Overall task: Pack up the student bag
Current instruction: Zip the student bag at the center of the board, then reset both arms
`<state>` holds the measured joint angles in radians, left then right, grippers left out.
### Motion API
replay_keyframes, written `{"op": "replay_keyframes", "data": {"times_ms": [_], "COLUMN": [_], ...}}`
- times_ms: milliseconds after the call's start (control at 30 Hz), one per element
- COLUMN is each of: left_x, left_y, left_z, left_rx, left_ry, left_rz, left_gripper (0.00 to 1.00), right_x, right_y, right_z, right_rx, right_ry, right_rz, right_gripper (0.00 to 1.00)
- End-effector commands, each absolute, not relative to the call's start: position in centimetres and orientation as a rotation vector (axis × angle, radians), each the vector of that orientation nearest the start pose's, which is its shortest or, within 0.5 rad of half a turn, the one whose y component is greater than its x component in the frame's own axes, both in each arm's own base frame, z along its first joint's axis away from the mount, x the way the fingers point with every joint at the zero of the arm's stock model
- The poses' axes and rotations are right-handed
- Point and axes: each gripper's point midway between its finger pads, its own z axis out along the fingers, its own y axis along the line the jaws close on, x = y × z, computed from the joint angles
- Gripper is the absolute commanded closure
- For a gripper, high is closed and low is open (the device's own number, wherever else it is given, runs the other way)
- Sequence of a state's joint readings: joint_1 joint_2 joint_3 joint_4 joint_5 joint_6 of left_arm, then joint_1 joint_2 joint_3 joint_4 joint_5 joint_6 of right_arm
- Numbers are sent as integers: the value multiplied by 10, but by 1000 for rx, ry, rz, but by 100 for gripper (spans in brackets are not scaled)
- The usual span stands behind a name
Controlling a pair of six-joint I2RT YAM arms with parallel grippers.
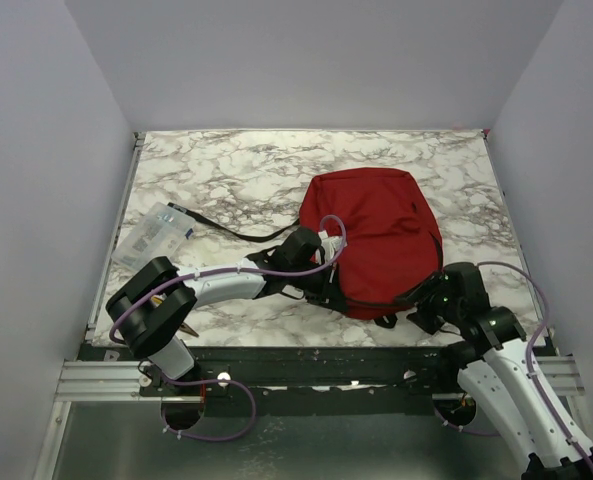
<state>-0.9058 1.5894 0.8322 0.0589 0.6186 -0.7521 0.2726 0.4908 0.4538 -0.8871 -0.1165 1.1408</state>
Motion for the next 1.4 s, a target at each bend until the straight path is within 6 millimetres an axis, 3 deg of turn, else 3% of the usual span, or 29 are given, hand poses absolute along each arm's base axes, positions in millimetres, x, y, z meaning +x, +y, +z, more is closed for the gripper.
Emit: {"op": "replay_keyframes", "data": {"times_ms": [0, 67, 167, 267, 400, 600, 800, 900, 933, 1033, 1100, 1233, 1367], "left_x": [128, 130, 138, 154, 175, 199, 209, 210, 209, 203, 197, 182, 160], "left_y": [-380, -377, -359, -330, -301, -306, -311, -309, -307, -296, -284, -252, -203], "left_z": [119, 114, 102, 85, 77, 92, 103, 131, 143, 187, 221, 310, 392], "left_rx": [626, 617, 542, 427, 374, 432, 474, 513, 526, 546, 566, 561, 488], "left_ry": [2503, 2506, 2559, 2606, 2655, 2656, 2649, 2547, 2505, 2366, 2246, 1964, 1690], "left_rz": [-1520, -1493, -1458, -1395, -1266, -1149, -1139, -1151, -1154, -1151, -1135, -1076, -973], "left_gripper": [100, 100, 100, 100, 100, 100, 100, 72, 64, 43, 35, 23, 5], "right_x": [174, 184, 188, 191, 191, 190, 190, 192, 193, 193, 191, 186, 175], "right_y": [89, 78, 56, 40, 48, 44, 46, 50, 49, 44, 37, 18, 4], "right_z": [85, 90, 95, 107, 106, 117, 137, 158, 171, 229, 268, 342, 394], "right_rx": [1112, 1137, 1176, 1136, 1126, 1117, 1059, 990, 953, 800, 670, 502, 409], "right_ry": [2269, 2200, 2117, 2055, 2051, 2025, 1990, 1962, 1941, 1855, 1795, 1623, 1508], "right_rz": [642, 591, 466, 386, 457, 448, 494, 541, 546, 536, 491, 382, 292], "right_gripper": [47, 64, 99, 100, 100, 100, 98, 54, 47, 33, 23, 3, 0]}}
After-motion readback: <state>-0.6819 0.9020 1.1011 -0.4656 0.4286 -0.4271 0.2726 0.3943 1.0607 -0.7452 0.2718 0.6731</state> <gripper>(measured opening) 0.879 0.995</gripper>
